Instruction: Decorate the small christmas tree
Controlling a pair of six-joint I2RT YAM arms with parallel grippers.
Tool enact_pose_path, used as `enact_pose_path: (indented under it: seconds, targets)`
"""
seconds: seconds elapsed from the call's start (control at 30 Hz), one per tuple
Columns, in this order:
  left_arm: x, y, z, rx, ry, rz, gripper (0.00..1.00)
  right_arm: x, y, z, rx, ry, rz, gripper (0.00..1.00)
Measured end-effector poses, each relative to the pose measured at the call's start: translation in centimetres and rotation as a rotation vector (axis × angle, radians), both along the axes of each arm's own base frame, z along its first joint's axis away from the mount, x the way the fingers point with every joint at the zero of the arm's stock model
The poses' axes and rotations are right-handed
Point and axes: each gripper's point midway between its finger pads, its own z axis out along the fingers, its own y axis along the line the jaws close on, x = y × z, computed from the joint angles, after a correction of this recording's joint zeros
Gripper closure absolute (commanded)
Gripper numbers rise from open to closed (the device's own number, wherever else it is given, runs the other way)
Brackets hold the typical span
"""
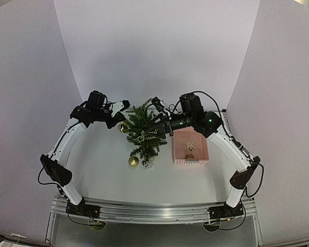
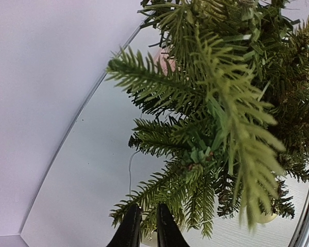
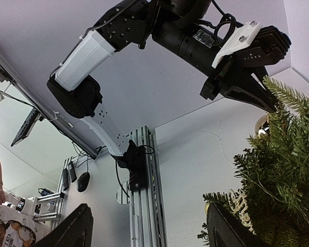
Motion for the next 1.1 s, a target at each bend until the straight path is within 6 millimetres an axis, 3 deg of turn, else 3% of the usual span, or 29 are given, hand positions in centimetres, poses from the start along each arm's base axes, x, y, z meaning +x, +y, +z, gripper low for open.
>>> enact_pose_path:
  seconds: [0.4,0.63,1.1]
  targets:
    - [0.3,0.5,0.6,0.027,-0.051,0.01,0.64,-0.2,-0.1,0.6,0.011,-0.011,0.007,0.26]
    - [-0.4,0.8,1.9,0.022,-0.091,-0.002,0.53,-0.2,-0.1,0.7,0.014,-0.014,0.007,0.26]
    - [-0.7,1.1,2.8,0.017,-0.115,-0.007,0.44,0.1,-0.2,0.7,0.014,-0.013,0.001,0.26]
